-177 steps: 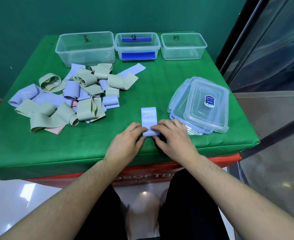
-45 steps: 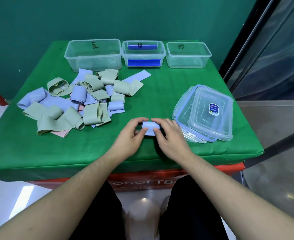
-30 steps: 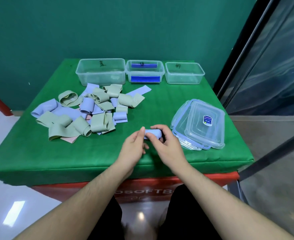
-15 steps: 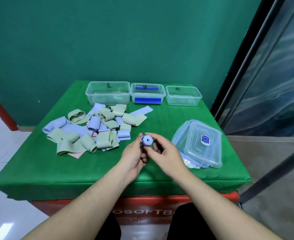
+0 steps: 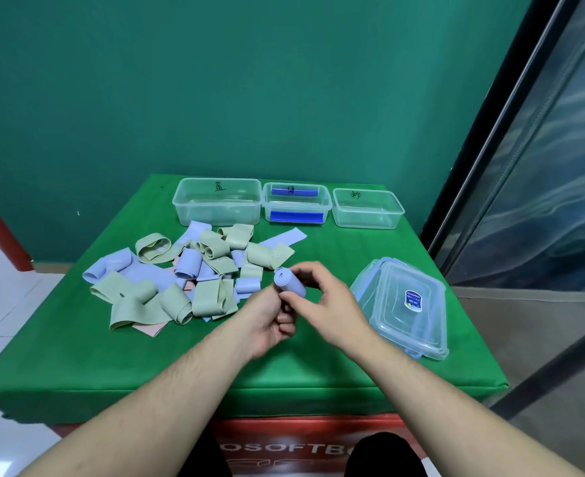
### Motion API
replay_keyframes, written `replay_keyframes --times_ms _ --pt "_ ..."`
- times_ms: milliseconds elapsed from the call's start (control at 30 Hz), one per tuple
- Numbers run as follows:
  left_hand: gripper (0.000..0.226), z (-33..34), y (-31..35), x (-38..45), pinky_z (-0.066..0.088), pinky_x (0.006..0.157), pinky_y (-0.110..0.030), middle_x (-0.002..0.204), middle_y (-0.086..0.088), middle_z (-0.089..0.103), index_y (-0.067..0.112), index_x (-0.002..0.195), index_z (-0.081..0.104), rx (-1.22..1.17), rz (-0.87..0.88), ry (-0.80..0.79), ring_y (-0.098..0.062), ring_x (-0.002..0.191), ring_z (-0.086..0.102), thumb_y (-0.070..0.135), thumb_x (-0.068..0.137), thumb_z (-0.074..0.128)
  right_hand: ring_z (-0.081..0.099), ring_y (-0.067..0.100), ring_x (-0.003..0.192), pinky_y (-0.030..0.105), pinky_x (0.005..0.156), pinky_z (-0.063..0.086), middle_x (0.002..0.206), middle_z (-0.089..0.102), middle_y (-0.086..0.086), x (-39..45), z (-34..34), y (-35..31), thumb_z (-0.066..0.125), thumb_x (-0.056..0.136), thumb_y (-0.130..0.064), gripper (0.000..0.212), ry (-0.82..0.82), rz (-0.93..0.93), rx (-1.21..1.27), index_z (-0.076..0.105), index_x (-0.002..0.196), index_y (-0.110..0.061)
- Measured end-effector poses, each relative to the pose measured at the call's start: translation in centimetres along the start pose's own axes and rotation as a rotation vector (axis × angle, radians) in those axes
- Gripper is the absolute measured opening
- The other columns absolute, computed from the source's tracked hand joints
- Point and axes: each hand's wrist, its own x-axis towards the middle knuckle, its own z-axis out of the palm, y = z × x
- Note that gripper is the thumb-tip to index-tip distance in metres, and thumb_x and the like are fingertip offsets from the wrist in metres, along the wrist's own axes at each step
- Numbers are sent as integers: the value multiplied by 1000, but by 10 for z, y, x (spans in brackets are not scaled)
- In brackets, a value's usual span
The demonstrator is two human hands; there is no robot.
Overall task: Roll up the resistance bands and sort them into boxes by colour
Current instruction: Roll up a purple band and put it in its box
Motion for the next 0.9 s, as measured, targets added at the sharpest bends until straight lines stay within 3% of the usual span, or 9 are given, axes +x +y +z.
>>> replay_keyframes --times_ms 133,233,333,433,533,733,833,900 --pt "17 -10 12 10 34 46 -19 64 5 51 22 94 60 139 61 -9 -8 45 38 25 97 43 63 5 97 18 89 47 102 68 -11 14 0 4 76 83 -13 29 22 40 42 59 103 -25" --pt "27 -20 28 16 47 58 -26 86 2 68 17 105 66 39 213 23 -14 60 59 32 103 44 61 8 90 17 82 47 96 66 -6 28 -3 9 77 82 -13 28 5 94 29 57 98 -23" --pt "22 -30 46 18 53 64 -28 94 1 70 16 109 66 12 317 -34 -16 73 66 31 100 54 60 13 88 25 81 48 94 66 -2 43 -2 17 79 81 -15 27 -27 124 -8 58 98 -20" --pt "23 -40 54 23 57 75 -26 96 -1 73 11 113 67 85 358 -102 -14 84 69 12 90 69 61 14 92 28 85 49 96 67 -3 62 1 23 81 79 -22 30 -59 124 -41 58 97 -24" --pt "31 -54 60 35 56 78 -21 101 -6 75 6 115 66 146 370 -91 -13 88 71 -2 85 71 61 12 93 29 86 50 97 68 -7 83 8 29 82 77 -28 30 -80 116 -92 57 93 -31" --pt "25 -86 83 65 55 74 -18 106 -12 74 4 111 67 156 396 5 -15 88 71 0 87 69 62 1 92 16 81 47 97 69 -16 134 33 37 82 77 -32 28 -135 76 -113 66 100 -35" --pt "27 -109 97 86 57 78 -20 103 -10 74 2 116 64 52 393 36 -15 86 70 0 89 67 60 -5 94 9 81 42 105 69 -16 164 46 39 77 83 -23 31 -166 59 -112 70 112 -29" --pt "28 -124 107 100 57 81 -20 107 -12 72 1 118 63 -80 372 41 -15 88 70 0 90 64 61 -3 87 12 83 45 101 71 -8 184 55 42 76 84 -14 31 -157 96 9 71 113 -25"
